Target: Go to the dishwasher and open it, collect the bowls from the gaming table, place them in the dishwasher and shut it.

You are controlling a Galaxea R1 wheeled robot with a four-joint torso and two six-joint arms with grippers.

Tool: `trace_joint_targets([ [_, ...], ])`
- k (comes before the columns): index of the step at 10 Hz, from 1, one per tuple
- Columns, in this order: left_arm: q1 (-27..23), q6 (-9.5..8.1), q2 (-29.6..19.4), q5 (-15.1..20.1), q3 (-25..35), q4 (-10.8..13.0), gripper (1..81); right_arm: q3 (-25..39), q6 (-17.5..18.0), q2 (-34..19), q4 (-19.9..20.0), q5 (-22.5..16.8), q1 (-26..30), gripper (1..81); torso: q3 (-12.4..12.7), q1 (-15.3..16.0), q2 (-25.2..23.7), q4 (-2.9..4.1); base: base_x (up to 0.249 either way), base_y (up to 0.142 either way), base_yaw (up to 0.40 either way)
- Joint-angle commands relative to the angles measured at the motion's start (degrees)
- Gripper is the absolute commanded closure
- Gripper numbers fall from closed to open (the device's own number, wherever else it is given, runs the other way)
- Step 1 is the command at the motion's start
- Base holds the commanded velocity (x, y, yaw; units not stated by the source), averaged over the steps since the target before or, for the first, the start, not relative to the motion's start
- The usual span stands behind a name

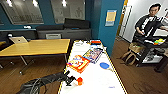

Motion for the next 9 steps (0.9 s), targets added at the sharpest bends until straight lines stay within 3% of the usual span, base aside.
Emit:
trace_joint_targets([
  [1,-9.29,-0.23,0.05,2.29,0.15,-0.21,1.0,0.52,-0.01,-0.90,-0.95,-1.56,2.89,81.1,0.00,0.00,0.00,0.00,0.000,0.000,0.000],
  [9,-12.11,-0.31,5.06,2.20,-0.03,3.39,1.0,0.43,0.08,-0.99,-0.69,-1.56,2.97,81.1,0.00,0.00,0.00,0.00,0.000,0.000,0.000],
])
